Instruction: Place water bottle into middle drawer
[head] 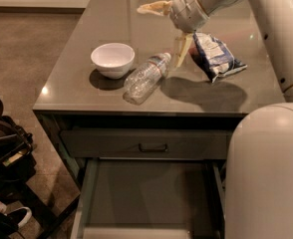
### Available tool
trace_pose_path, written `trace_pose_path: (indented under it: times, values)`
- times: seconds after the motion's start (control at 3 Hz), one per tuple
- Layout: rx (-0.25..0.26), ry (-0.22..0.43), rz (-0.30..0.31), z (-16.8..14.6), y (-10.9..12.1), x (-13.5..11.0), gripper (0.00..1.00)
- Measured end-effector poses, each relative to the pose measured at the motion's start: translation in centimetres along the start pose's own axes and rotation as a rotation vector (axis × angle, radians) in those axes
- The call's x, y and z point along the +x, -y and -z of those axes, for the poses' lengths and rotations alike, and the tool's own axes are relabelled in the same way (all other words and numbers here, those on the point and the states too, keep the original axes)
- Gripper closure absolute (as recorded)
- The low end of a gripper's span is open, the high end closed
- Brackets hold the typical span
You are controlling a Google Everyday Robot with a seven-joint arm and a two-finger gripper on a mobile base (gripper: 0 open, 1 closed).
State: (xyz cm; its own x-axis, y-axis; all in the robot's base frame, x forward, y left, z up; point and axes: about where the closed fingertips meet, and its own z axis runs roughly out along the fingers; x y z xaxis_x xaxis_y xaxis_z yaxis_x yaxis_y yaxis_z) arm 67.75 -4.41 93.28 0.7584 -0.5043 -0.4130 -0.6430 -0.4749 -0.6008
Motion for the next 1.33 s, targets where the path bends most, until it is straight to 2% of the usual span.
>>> trace_pose_path:
  times: [0.33,1.0,1.33]
  values:
    - [-0.056,0.021,-0.043,-1.5,-0.9,0.2,0.00]
    - [-0.156,0.023,-0.133,-2.8,-2.8,0.8,0.00]
    - [-0.165,0.015,-0.165,-2.9,-3.4,1.2,0.00]
